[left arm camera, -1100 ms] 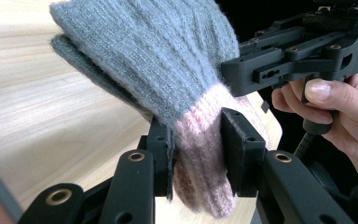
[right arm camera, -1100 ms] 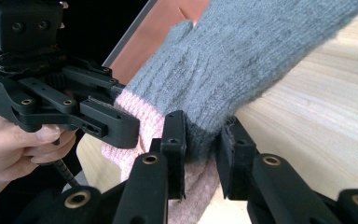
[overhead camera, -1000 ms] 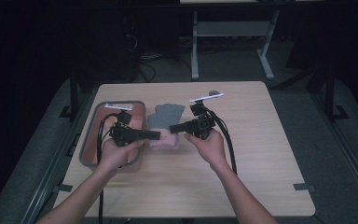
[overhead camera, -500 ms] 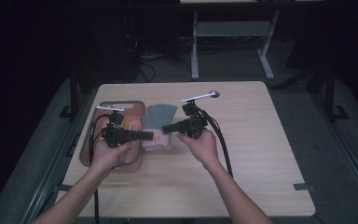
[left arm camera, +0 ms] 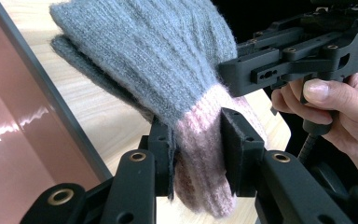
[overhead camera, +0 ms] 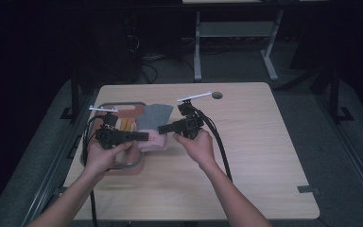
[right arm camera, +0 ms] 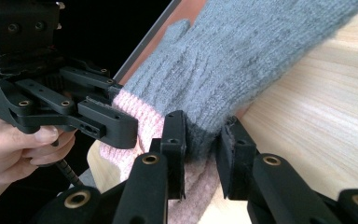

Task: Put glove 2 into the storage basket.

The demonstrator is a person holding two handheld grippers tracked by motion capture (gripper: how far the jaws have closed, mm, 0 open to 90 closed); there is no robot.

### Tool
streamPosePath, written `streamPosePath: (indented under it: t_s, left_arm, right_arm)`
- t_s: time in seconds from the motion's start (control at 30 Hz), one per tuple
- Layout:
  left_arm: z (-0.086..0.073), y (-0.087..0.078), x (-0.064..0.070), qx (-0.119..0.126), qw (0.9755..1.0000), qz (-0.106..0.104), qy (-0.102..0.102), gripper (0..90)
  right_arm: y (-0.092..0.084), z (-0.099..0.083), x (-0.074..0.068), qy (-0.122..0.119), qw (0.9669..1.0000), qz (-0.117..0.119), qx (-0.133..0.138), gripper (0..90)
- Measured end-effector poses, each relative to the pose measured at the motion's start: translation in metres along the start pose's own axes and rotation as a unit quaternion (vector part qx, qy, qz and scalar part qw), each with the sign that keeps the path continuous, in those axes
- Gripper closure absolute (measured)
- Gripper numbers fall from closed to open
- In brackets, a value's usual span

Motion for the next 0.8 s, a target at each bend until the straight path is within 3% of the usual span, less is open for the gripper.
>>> streamPosePath:
  t_s: [0.8]
  left_arm:
    - [0.0, -0.032, -0.028, 0.01, 0.9996, 0.02, -0.018, 67.7]
  right_arm:
    - [0.038, 0.02, -0.017, -0.021, 0.9996, 0.007, -0.014, 74.1]
Point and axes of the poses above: each handheld gripper's, and its own axes: y roughly forward along the jaws, z roughly out of its top, x roughly to its right, the point moved 6 cm from there along y, roughly forward along the jaws, and after that the axes turned 8 degrees about z, right-handed, at the moved point
